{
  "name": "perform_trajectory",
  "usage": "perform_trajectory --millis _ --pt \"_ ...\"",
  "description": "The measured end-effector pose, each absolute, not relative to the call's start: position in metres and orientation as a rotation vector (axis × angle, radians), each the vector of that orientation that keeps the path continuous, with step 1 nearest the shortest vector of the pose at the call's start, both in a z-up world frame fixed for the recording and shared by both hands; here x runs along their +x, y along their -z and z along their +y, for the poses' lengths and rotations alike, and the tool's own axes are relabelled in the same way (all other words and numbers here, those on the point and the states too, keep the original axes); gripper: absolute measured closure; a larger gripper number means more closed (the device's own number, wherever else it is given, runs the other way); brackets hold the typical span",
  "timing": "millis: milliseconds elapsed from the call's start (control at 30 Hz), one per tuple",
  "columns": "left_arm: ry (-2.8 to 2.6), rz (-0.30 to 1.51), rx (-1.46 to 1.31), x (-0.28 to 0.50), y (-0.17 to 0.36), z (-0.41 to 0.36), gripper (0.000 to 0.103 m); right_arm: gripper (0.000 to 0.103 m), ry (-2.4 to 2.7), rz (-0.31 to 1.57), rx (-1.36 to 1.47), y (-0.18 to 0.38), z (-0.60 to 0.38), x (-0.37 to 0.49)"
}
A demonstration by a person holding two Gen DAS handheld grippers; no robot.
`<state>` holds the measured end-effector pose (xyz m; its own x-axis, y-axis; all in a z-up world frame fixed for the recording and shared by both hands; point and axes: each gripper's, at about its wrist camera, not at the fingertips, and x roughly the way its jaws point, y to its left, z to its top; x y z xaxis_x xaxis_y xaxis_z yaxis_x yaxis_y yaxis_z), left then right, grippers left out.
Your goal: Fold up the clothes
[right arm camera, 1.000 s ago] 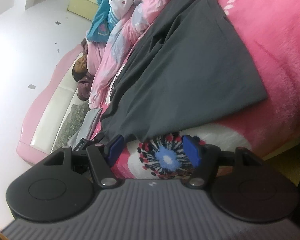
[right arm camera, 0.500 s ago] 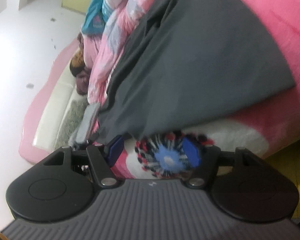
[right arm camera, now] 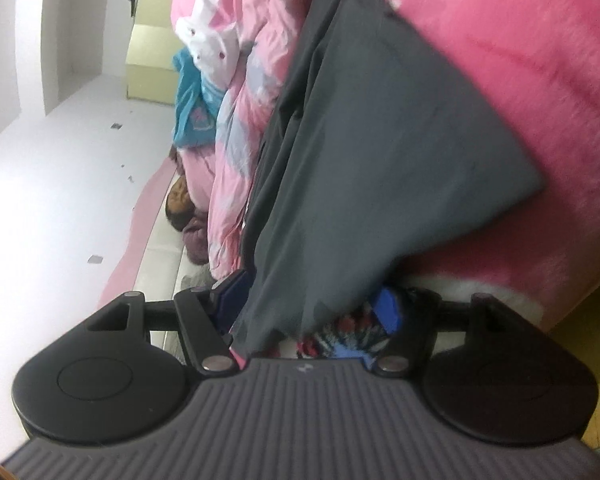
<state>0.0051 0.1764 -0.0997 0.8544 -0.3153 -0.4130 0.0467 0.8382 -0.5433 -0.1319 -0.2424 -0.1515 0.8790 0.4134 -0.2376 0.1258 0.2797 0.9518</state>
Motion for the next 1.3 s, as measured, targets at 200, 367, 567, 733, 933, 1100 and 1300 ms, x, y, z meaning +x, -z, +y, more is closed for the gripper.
perform_trajectory --millis 200,367,567,733,933,1100,1300 --pt "0.190 0.514 -0.563 0.004 0.097 0.176 0.026 0.043 -0.223 0.494 1.289 0.150 -0.237 -0.124" --pt "0.167 0.493 -0.524 0.009 0.084 0.177 0.026 0.053 -0.219 0.494 1.287 0.152 -0.239 -0.117" --pt "0.115 0.556 -0.534 0.042 0.080 0.181 0.030 0.065 -0.216 0.504 1.299 0.156 -0.242 -0.114" --pt "0.095 0.570 -0.532 0.069 0.078 0.179 0.046 0.075 -0.209 0.508 1.318 0.161 -0.246 -0.112" --pt "0.074 0.565 -0.568 0.076 0.087 0.179 0.053 0.088 -0.201 0.523 1.338 0.166 -0.249 -0.112" --pt "0.081 0.550 -0.579 0.074 0.090 0.182 0.054 0.091 -0.198 0.523 1.326 0.167 -0.248 -0.112" --pt "0.067 0.552 -0.596 0.075 0.087 0.186 0.067 0.098 -0.164 0.486 1.224 0.149 -0.246 -0.119"
